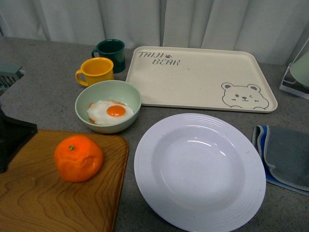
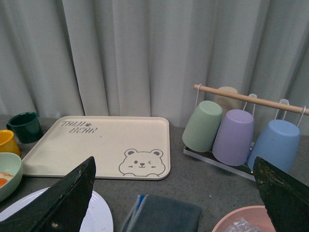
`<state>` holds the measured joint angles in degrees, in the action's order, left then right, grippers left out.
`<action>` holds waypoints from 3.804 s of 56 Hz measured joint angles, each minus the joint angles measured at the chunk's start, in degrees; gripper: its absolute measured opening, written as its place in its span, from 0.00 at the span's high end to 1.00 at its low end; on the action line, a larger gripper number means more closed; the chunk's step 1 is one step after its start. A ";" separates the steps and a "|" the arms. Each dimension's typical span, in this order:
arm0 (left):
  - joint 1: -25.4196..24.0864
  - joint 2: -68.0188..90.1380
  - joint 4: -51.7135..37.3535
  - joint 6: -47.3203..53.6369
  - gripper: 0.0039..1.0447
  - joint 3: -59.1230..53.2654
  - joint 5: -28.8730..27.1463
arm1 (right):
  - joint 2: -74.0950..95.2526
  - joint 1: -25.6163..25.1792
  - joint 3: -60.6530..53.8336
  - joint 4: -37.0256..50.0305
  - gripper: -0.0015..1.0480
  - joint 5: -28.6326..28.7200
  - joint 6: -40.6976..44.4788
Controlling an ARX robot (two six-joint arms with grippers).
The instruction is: Place orange and plate with both arms
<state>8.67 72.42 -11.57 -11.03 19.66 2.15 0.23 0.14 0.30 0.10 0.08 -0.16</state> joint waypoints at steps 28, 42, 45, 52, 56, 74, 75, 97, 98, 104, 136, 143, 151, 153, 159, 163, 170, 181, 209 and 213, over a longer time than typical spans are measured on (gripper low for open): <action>2.14 19.78 -1.07 0.31 0.06 10.84 4.13 | -0.02 0.00 0.00 0.00 0.09 0.00 0.00; 2.36 25.99 -0.35 2.16 0.06 14.27 4.44 | -0.02 0.00 0.00 0.00 0.09 0.00 0.00; 2.40 26.49 0.09 2.36 0.06 14.58 5.03 | -0.02 0.00 0.00 0.00 0.09 0.00 0.00; 2.60 27.96 2.08 1.70 0.06 15.63 7.85 | -0.02 0.00 0.00 0.00 0.09 0.00 0.00; 2.71 28.96 2.16 1.68 0.06 16.09 7.61 | -0.02 0.00 0.00 0.00 0.09 0.00 0.00; 2.89 30.91 2.56 1.38 0.30 17.18 7.41 | 0.00 0.00 0.00 0.00 0.09 0.00 0.00; 2.95 30.88 2.58 1.33 0.33 17.22 7.37 | -0.02 0.00 0.00 0.00 0.09 0.00 0.00; 14.71 23.43 3.63 -3.43 0.51 19.89 7.34 | -0.02 0.00 0.00 0.00 0.09 -0.02 0.00; 15.63 23.47 3.52 -3.65 0.51 20.20 7.19 | -0.02 0.00 0.00 0.00 0.09 0.00 0.00; 19.93 24.74 2.58 -4.83 0.51 21.73 6.19 | -0.02 0.00 0.00 0.00 0.09 0.00 0.00; 27.45 38.51 -0.07 -6.43 0.52 29.90 4.09 | -0.02 0.00 0.00 0.00 0.09 0.00 0.00; 27.45 39.54 0.00 -6.67 0.52 30.56 4.13 | -0.02 0.00 0.00 0.00 0.09 -0.02 0.00; 27.45 39.67 0.07 -6.93 0.52 30.91 4.44 | -0.02 0.00 0.00 0.00 0.09 0.00 0.00; 27.45 39.67 0.07 -7.04 0.52 31.06 4.55 | -0.02 0.00 0.00 0.00 0.09 0.00 0.00; 27.50 39.91 0.07 -7.10 0.52 31.34 4.90 | -0.02 0.00 0.00 0.00 0.09 0.00 0.00; 27.54 40.52 0.07 -7.10 0.52 31.58 4.90 | -0.02 0.00 0.00 0.00 0.09 0.00 0.00; 27.71 42.14 0.37 -7.19 0.52 32.22 4.94 | -0.02 0.00 0.00 0.00 0.09 0.00 0.00; 27.78 43.52 0.57 -7.48 0.51 33.51 4.76 | 0.00 0.00 0.00 0.00 0.09 0.00 0.00; 27.21 36.15 0.02 -8.02 0.06 30.56 1.44 | -0.02 0.00 0.00 0.00 0.09 0.00 0.00; 26.45 32.85 -1.75 -8.44 0.06 28.63 -1.11 | -0.02 0.00 0.00 0.00 0.09 0.00 0.00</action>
<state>35.11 105.27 -13.32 -19.46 48.29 1.04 0.21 0.14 0.30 0.10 0.08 -0.16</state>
